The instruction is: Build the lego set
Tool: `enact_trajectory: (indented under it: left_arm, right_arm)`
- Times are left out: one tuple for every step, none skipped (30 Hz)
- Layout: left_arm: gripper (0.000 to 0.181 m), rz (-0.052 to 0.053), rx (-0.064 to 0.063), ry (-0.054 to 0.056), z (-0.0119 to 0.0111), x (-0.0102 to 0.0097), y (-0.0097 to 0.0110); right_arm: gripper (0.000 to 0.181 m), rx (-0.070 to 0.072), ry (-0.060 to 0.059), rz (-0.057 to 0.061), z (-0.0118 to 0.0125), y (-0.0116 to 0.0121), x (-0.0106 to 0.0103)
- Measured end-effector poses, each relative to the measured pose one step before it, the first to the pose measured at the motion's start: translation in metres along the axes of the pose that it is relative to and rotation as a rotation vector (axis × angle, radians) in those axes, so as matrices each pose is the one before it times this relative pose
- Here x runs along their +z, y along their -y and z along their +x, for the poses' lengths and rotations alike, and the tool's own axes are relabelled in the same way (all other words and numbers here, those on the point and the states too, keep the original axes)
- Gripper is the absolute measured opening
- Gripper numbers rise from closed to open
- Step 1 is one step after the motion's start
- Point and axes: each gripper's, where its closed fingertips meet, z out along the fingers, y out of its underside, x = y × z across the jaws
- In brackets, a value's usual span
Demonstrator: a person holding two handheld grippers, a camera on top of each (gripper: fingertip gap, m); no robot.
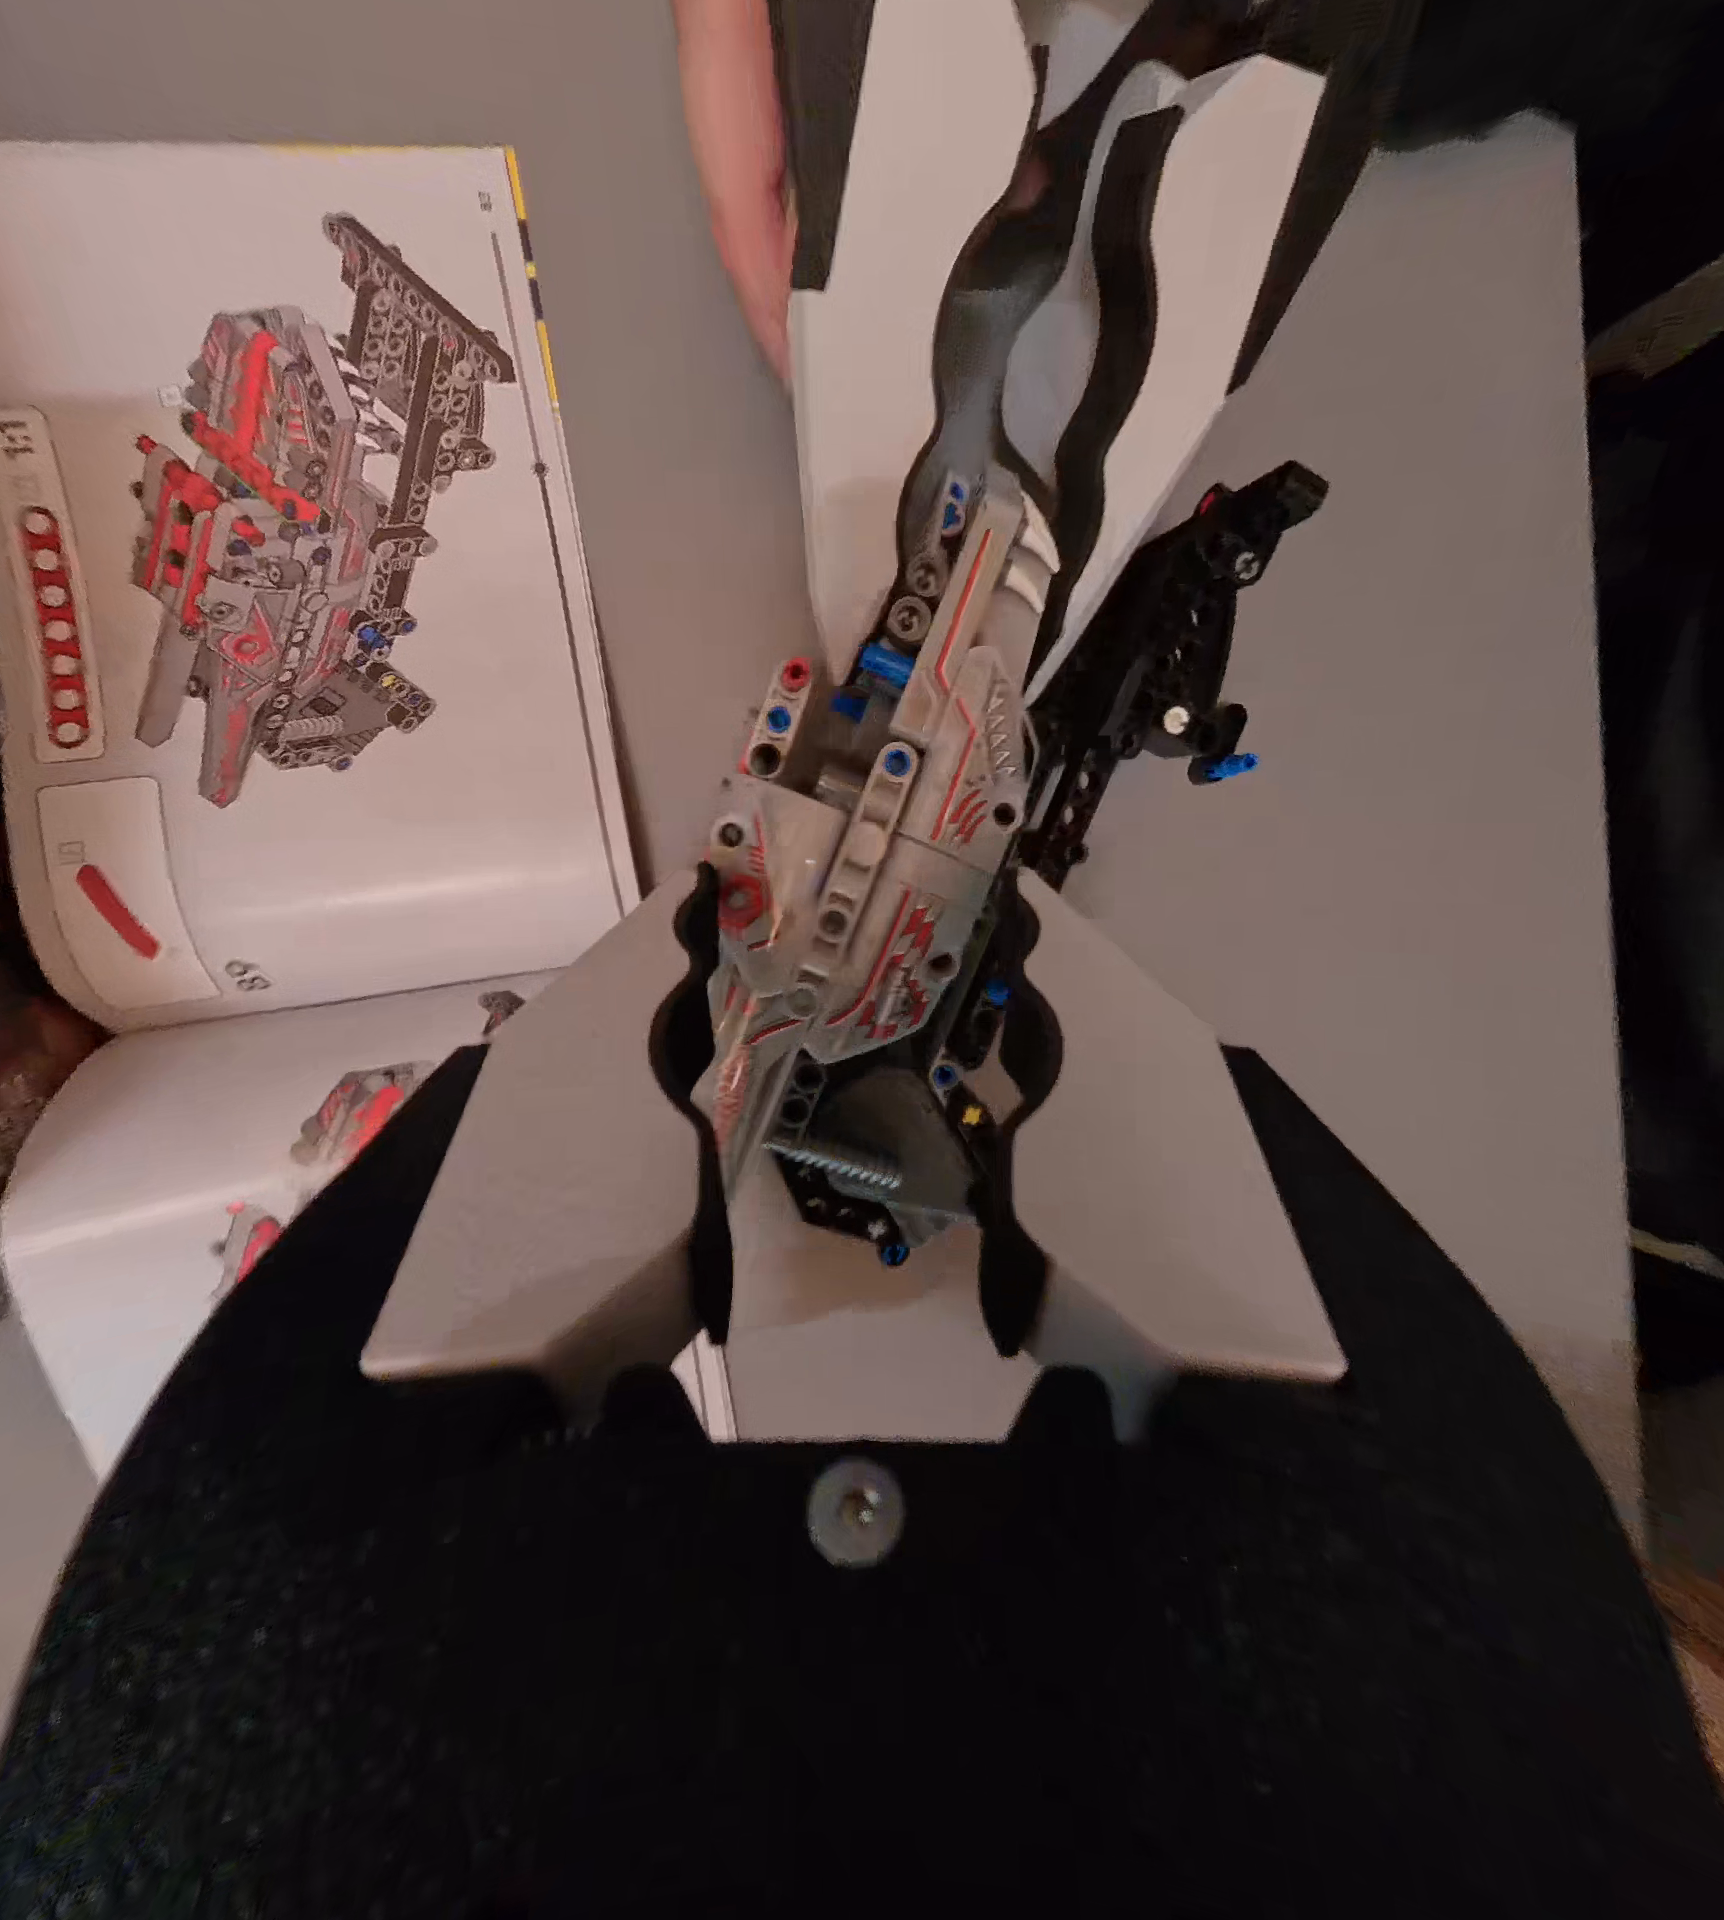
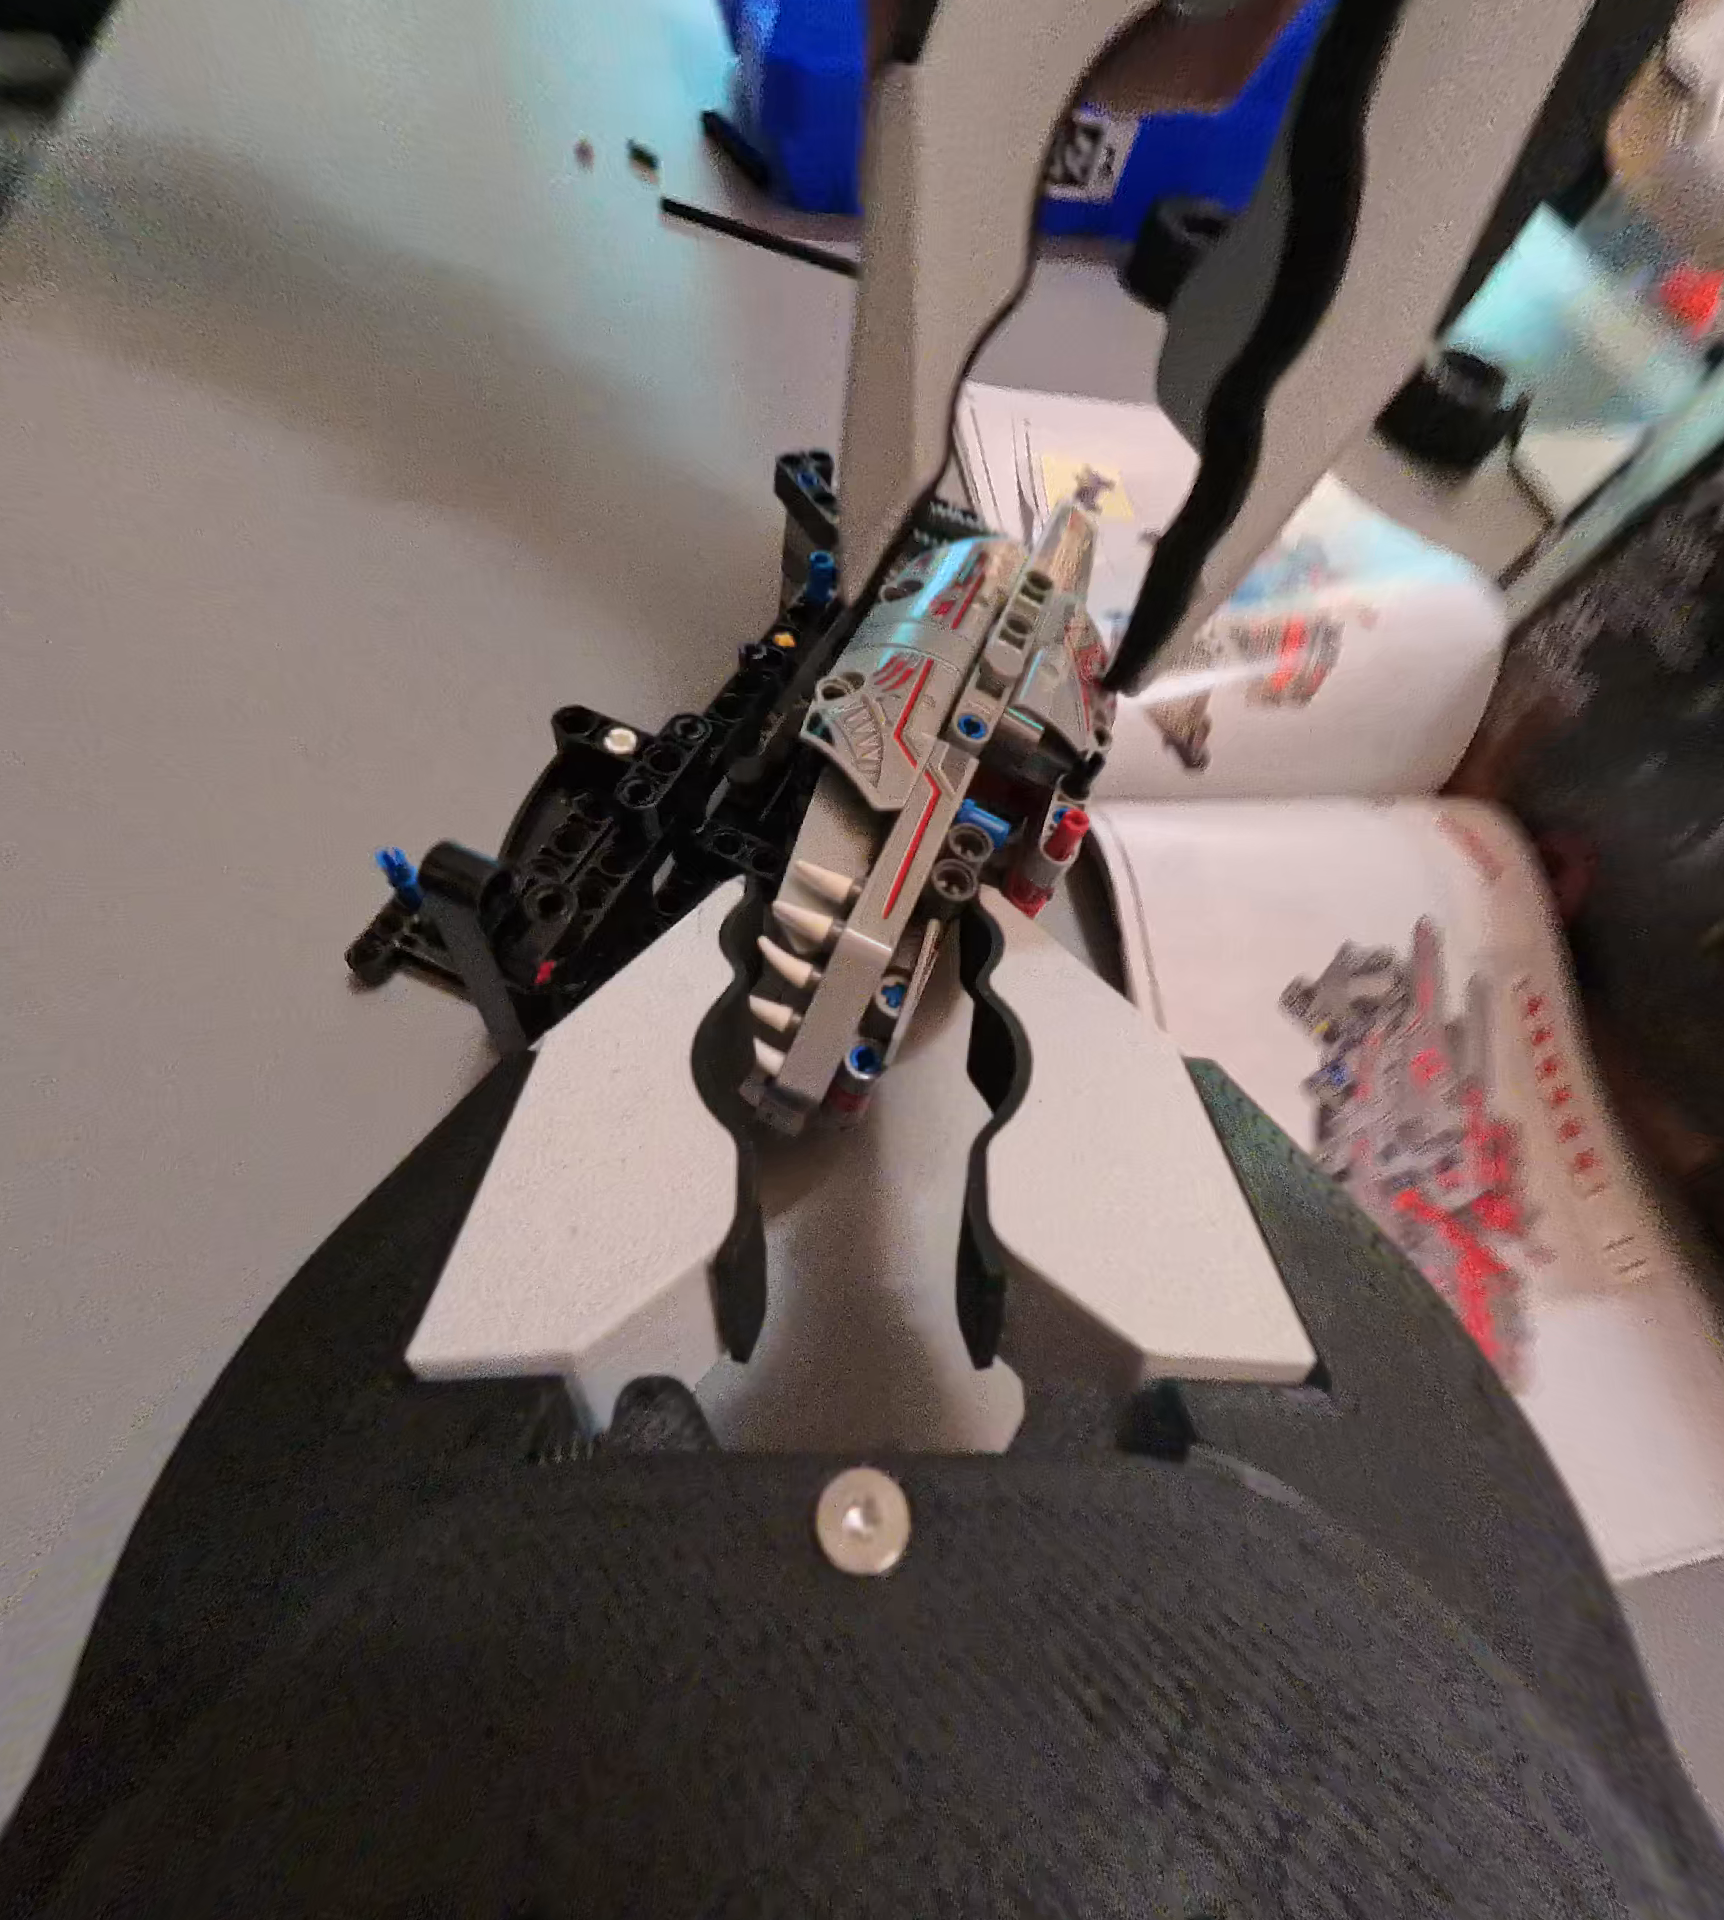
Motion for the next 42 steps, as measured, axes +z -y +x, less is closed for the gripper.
enact_trajectory:
  left_arm:
    - [0.056,0.0096,0.0259,0.0424,0.00173,-0.00426,-0.00162]
    - [0.061,0.0115,0.0187,0.0361,0.00135,-0.00435,-0.00102]
    - [0.068,0.0079,0.0149,0.0242,0.00129,-0.00403,-0.001]
    - [0.074,0.008,0.0141,0.0163,0.00121,-0.00312,-0.00035]
    - [0.076,0.0073,0.0114,-0.0051,0.00341,-0.00114,-0.00029]
    - [0.083,-0.0018,0.0081,-0.0281,0.00598,0.00164,-0.00111]
    - [0.094,-0.0197,0.0021,-0.023,0.00406,0.00394,-0.00296]
    - [0.098,-0.0336,-0.0047,-0.0234,0.00312,0.00501,-0.00453]
    - [0.099,-0.0231,-0.0043,-0.0375,0.00425,0.00556,-0.00298]
    - [0.098,0.0004,-0.0073,-0.0281,0.00253,0.00577,0.00082]
    - [0.092,0.0022,-0.0106,-0.0203,0.00138,0.00523,0.00121]
    - [0.078,-0.0126,-0.0035,-0.0167,0.0015,0.0041,-0.00101]
    - [0.074,-0.0057,0.0056,0.023,-0.00283,0.00216,0.00004]
    - [0.074,0.0056,0.0131,0.0149,0.00125,0.00013,0.0014]
    - [0.074,0.0013,0.0205,0.0323,0.00097,-0.00008,0.00061]
    - [0.073,-0.0002,0.0248,0.0423,0.00133,-0.00045,0.00028]
    - [0.073,0.0013,0.0252,0.0447,0.00238,-0.00042,0.00024]
    - [0.073,0.0043,0.0172,0.0494,0.0023,-0.00042,0.0003]
    - [0.073,0.0058,0.0082,0.0548,0.00175,-0.00055,0.00057]
    - [0.074,0.0083,0.0004,0.0617,0.00069,-0.00057,0.00054]
    - [0.074,0.0108,-0.0051,0.0555,0.00083,-0.00038,0.00071]
    - [0.074,0.0131,-0.0025,0.0424,0.0016,-0.0004,0.00065]
    - [0.074,0.0132,-0.0032,0.0265,0.00201,-0.00041,0.00087]
    - [0.074,0.0088,-0.0076,0.0156,0.00131,-0.0002,0.00072]
    - [0.074,0.0047,-0.0105,0.0081,0.00057,-0.00013,0.00038]
    - [0.073,0.0036,-0.0125,0.0027,0.00039,0.0,0.00043]
    - [0.073,0.0048,-0.0085,0.0014,0.00015,0.00003,0.00044]
    - [0.073,0.0079,0.0031,0.0014,0.00011,-0.00005,0.00019]
    - [0.073,0.0123,0.0052,0.0011,0.00017,0.0,0.00032]
    - [0.073,0.0136,0.0013,0.0009,0.00043,-0.00003,0.00034]
    - [0.073,0.0109,0.0046,0.0046,0.00021,-0.00007,0.0003]
    - [0.073,0.0075,0.0045,0.0045,0.0005,-0.00028,0.00021]
    - [0.073,0.0049,0.004,0.0035,0.00083,-0.00015,0.00022]
    - [0.073,0.0,0.0023,-0.0031,0.00165,-0.00005,0.00007]
    - [0.073,-0.003,0.0012,-0.0045,0.00141,0.0003,-0.00016]
    - [0.073,-0.0024,-0.0009,-0.0137,0.00251,0.00059,-0.00024]
    - [0.073,-0.0024,-0.0056,-0.0137,0.00201,0.00073,-0.00042]
    - [0.073,-0.0006,-0.0117,-0.0132,0.00181,0.00084,-0.00023]
    - [0.074,0.0042,-0.0171,-0.0072,0.00079,0.00107,0.00081]
    - [0.074,0.0082,-0.0192,-0.0054,0.00049,0.00158,0.00167]
    - [0.075,0.0118,-0.0125,-0.0068,0.00072,0.00166,0.00249]
    - [0.074,0.0027,-0.0024,-0.0028,0.00007,0.0016,0.00113]
  right_arm:
    - [0.037,-0.1162,-0.0288,-0.0009,-0.00245,0.00518,-0.00115]
    - [0.036,-0.1176,-0.034,0.0099,-0.00146,0.00768,-0.00131]
    - [0.035,-0.1183,-0.0383,-0.0045,-0.00031,0.00621,-0.00122]
    - [0.032,-0.131,-0.0542,-0.0167,0.00215,0.00442,-0.00053]
    - [0.032,-0.1339,-0.0362,-0.034,-0.00004,0.00103,0.00015]
    - [0.032,-0.0858,-0.0216,-0.0273,-0.0004,0.00167,0.00042]
    - [0.032,-0.0563,-0.0024,-0.021,-0.00164,0.0025,-0.00029]
    - [0.032,-0.0542,-0.0025,-0.0136,-0.00113,0.00312,-0.00085]
    - [0.032,-0.0391,-0.0019,-0.0203,-0.00016,0.00159,-0.00076]
    - [0.032,-0.0273,0.0023,-0.0267,-0.00039,0.00041,-0.00065]
    - [0.034,-0.0101,0.0066,-0.0205,-0.00087,0.00066,-0.00042]
    - [0.039,0.017,0.0119,-0.0177,-0.00161,-0.00048,-0.00065]
    - [0.044,0.0453,0.0126,-0.0166,-0.00098,-0.00179,-0.00241]
    - [0.049,0.0694,0.0091,-0.0078,0.00087,-0.00189,-0.00545]
    - [0.058,0.1047,0.0102,0.0065,0.00187,-0.00149,-0.00784]
    - [0.069,0.143,0.026,0.0245,0.00047,-0.00035,-0.009]
    - [0.078,0.1859,0.0362,0.0515,-0.00059,0.00281,-0.0088]
    - [0.089,0.2202,0.0221,0.0729,0.00231,0.00608,-0.00617]
    - [0.095,0.2123,0.0018,0.0764,0.00441,0.00703,-0.00233]
    - [0.09,0.1393,0.0059,0.0574,0.00073,0.00229,0.00103]
    - [0.09,0.0718,0.0128,0.0159,-0.00299,-0.00549,0.00422]
    - [0.097,0.0384,0.0192,-0.0352,-0.00421,-0.01204,0.00769]
    - [0.099,0.0197,-0.0028,-0.0562,-0.00056,-0.01293,0.00954]
    - [0.1,0.0205,-0.0117,-0.0331,0.00132,-0.00753,0.00929]
    - [0.101,0.0208,0.0199,0.0133,-0.00288,0.00131,0.00741]
    - [0.098,0.0159,0.0257,0.0304,-0.00312,0.0053,0.00464]
    - [0.096,0.0023,-0.0154,0.002,0.00384,0.00163,0.00236]
    - [0.094,-0.0281,0.006,-0.0285,0.00082,-0.00381,0.00168]
    - [0.091,-0.0304,0.0104,-0.0302,-0.00025,-0.00553,0.00149]
    - [0.089,-0.0089,0.0061,-0.0108,-0.00004,-0.00301,0.00156]
    - [0.086,0.003,0.0099,0.014,-0.00113,0.00068,0.00096]
    - [0.086,-0.0111,0.0036,0.0195,-0.00074,0.00114,-0.00021]
    - [0.085,-0.0069,0.0003,0.02,-0.00051,0.00122,-0.00053]
    - [0.08,-0.0064,-0.0027,0.0002,0.00008,-0.0001,-0.0008]
    - [0.08,-0.027,-0.0051,-0.0039,-0.00059,-0.0006,-0.0001]
    - [0.079,-0.0347,-0.0041,0.0016,-0.00142,0.00016,-0.00021]
    - [0.079,-0.0318,-0.0073,0.004,-0.00108,0.0006,-0.00017]
    - [0.079,-0.0196,-0.0039,0.0026,-0.00109,0.00037,0.00006]
    - [0.079,-0.0059,-0.0025,0.0005,-0.00032,0.00021,0.00034]
    - [0.079,0.0005,-0.0014,0.0002,0.00018,0.00022,0.00047]
    - [0.079,-0.0008,0.0037,-0.0001,-0.00023,0.00021,0.00076]
    - [0.079,0.0029,0.009,-0.0017,-0.00064,-0.00007,0.00075]
